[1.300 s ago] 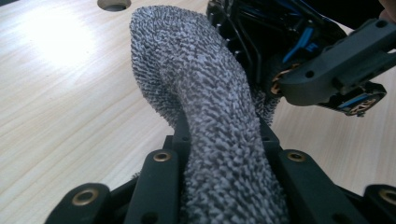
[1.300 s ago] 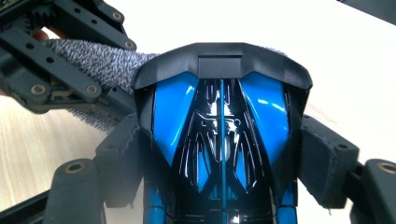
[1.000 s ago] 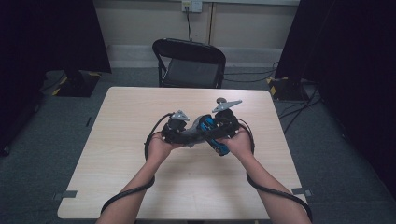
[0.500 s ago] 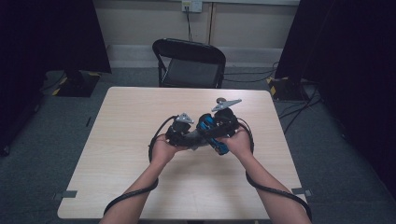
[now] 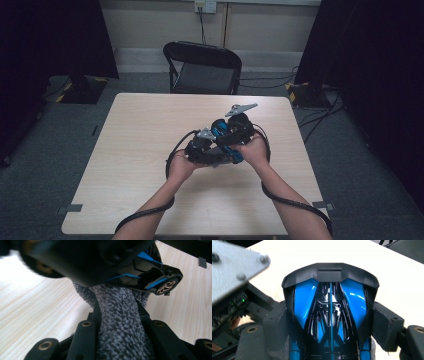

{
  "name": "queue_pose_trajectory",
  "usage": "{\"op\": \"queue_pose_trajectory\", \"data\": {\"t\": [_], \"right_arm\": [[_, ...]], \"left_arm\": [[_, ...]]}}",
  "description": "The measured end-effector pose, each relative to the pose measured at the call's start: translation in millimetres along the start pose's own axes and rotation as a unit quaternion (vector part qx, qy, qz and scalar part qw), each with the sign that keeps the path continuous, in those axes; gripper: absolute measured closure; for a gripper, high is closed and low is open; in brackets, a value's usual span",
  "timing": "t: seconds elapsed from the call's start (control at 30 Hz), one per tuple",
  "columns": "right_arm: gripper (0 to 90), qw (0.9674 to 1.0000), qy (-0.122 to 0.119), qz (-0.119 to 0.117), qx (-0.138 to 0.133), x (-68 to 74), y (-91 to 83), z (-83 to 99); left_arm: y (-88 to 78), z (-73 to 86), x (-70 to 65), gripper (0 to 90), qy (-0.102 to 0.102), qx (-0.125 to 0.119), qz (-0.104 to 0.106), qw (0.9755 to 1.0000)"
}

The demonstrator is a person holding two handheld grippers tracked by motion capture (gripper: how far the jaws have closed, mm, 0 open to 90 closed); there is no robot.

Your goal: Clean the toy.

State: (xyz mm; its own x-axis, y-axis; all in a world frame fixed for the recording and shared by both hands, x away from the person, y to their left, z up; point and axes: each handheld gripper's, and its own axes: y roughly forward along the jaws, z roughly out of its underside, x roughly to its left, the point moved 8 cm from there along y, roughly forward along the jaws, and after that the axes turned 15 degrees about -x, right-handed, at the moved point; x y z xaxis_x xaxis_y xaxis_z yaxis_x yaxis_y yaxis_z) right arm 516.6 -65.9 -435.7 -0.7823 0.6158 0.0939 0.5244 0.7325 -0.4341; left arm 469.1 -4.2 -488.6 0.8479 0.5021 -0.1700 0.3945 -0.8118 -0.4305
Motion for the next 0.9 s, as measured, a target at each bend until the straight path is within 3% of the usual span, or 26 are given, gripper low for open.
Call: {"op": "queue_pose_trajectory", "data": {"t": [0.47,0.73,0.9], "right_arm": [[25.9,0.9999,0.014,0.008,-0.003,-6.0,0.6,-2.3],[26.0,0.9997,0.019,0.013,-0.006,-9.3,-1.6,-3.3],[26.0,0.9996,0.021,0.017,-0.010,-10.5,-1.4,-5.6]], "left_arm": [[14.0,8.2,-19.4,70.4,0.001,0.007,0.025,0.9997],[14.0,10.3,-25.6,70.4,0.002,0.009,0.036,0.9993],[14.6,14.9,-33.2,70.3,0.012,0.019,0.049,0.9985]]}}
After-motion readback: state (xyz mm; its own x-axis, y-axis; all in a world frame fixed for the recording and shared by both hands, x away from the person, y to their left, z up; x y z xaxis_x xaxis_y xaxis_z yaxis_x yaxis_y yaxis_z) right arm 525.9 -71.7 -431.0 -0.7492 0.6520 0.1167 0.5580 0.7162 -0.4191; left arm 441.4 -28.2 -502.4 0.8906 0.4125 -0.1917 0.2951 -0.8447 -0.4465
